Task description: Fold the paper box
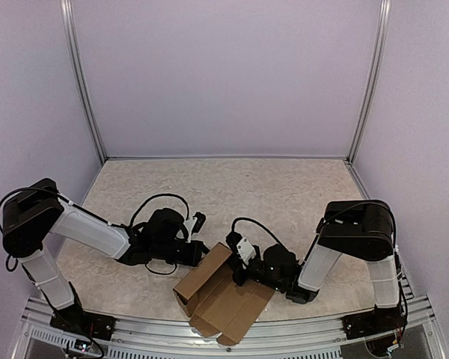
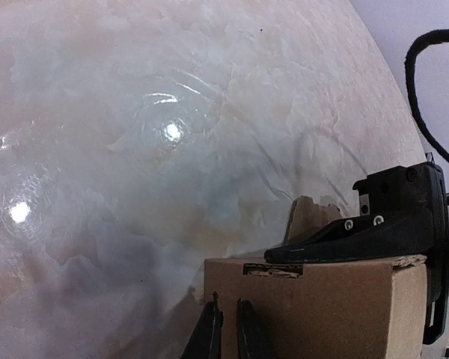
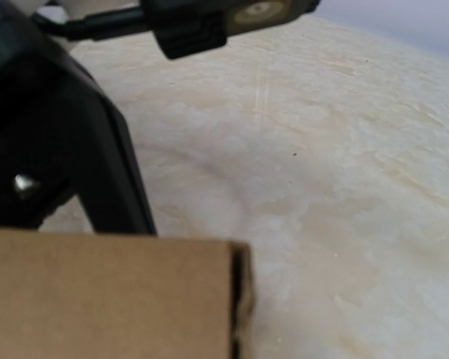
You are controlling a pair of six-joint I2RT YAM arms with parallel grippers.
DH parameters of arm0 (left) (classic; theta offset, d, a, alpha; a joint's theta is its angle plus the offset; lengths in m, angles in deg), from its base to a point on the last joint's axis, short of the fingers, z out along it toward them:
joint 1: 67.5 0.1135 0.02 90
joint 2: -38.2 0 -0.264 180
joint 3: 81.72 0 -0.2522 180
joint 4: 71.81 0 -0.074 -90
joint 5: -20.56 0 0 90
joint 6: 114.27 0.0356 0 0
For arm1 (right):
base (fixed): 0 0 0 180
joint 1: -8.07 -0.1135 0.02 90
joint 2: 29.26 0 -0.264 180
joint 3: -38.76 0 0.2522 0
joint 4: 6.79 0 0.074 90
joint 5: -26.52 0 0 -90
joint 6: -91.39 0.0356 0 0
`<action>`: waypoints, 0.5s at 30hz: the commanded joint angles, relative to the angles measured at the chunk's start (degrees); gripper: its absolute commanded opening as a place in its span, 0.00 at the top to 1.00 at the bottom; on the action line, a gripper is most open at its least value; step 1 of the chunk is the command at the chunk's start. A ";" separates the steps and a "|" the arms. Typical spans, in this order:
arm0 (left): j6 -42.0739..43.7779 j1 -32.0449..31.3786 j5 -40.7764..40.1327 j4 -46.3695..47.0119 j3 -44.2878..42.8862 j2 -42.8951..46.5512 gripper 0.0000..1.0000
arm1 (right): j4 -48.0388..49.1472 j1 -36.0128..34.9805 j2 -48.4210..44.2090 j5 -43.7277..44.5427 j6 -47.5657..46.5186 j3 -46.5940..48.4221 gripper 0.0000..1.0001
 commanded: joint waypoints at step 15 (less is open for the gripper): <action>0.94 -4.24 3.57 2.65 -2.07 -0.33 0.92 | -0.21 -1.08 0.29 6.19 1.91 -0.70 1.00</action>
